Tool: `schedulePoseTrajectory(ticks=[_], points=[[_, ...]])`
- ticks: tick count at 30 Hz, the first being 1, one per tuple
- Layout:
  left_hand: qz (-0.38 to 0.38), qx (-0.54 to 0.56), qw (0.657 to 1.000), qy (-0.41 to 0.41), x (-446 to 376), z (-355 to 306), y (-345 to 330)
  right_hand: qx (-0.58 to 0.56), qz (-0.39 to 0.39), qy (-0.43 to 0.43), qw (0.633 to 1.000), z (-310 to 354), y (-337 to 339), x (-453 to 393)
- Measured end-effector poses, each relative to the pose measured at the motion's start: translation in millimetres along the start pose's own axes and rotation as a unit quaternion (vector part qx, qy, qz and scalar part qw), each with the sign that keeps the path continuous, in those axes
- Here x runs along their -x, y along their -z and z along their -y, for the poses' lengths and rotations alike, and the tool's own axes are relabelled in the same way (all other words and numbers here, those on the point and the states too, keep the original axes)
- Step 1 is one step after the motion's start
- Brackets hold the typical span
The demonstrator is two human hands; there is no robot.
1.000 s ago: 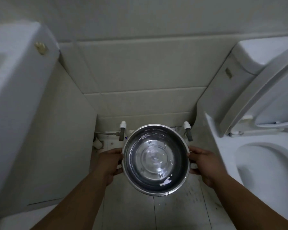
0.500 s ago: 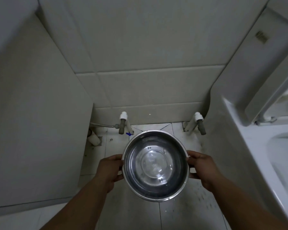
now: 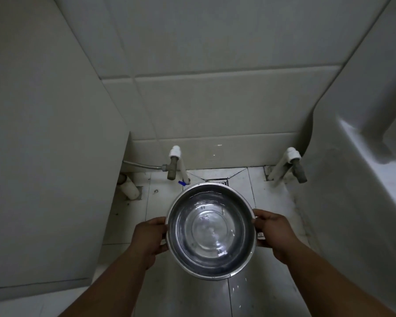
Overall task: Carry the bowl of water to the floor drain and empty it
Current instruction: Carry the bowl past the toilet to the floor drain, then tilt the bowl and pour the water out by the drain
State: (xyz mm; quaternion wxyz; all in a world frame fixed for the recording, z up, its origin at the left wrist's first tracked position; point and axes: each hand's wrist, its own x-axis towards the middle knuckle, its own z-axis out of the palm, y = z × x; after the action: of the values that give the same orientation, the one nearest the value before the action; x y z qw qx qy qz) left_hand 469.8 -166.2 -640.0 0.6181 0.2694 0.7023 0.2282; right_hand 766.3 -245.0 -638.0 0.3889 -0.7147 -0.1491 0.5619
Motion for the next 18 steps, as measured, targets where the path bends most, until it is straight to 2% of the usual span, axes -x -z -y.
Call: schedulePoseTrajectory(ticks=[18], points=[[-0.012,0.004,1.0,0.01,-49.4,23.7,-7.0,0.038,0.021,-0.003,0.999,-10.9,-5.8,-50.6]])
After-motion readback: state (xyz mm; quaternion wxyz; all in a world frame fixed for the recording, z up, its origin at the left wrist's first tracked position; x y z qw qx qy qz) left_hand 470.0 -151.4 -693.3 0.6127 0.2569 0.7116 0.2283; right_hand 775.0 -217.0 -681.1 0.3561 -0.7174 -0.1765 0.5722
